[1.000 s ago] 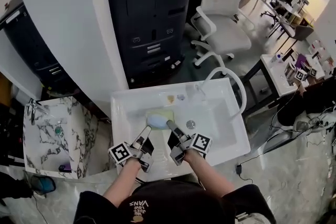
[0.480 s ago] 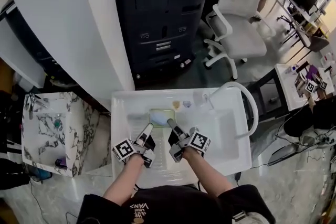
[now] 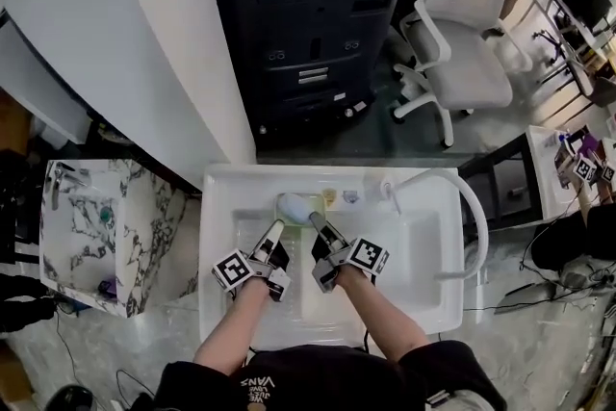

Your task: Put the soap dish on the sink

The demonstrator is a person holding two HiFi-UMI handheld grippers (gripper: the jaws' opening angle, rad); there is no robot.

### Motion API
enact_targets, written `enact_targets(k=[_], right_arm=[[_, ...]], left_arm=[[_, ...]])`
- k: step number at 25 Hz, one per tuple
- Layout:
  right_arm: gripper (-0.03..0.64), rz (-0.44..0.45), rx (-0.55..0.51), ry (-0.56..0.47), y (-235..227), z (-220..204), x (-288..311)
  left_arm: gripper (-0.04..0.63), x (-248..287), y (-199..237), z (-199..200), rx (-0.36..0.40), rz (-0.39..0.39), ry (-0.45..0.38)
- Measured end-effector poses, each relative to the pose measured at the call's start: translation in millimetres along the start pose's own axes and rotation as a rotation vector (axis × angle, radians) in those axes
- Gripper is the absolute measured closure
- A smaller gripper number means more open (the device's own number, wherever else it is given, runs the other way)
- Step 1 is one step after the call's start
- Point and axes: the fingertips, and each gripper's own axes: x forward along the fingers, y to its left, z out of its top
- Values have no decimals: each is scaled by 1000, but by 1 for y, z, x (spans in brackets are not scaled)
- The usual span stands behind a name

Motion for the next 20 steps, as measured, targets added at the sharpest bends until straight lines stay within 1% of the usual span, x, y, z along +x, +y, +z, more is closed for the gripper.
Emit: enact_targets(k=[2, 3, 8, 12, 16, 20], right_arm=[[502, -5, 4, 9, -2, 1, 3], [502, -9, 3, 13, -3, 2, 4], [491, -41, -18, 57, -9, 2, 6], [479, -66, -29, 78, -15, 2, 1], [479, -86, -79, 88, -17, 5, -8], [479, -94, -133, 109, -14, 4, -17]], left_arm=[[477, 3, 0, 4, 20, -8, -11], [477, 5, 1, 4, 14, -6, -17], [479, 8, 16, 3, -78, 69, -67], [480, 11, 19, 4, -83, 94, -94], [480, 14, 19, 5, -113, 101, -130], [480, 17, 20, 6, -109, 118, -141]])
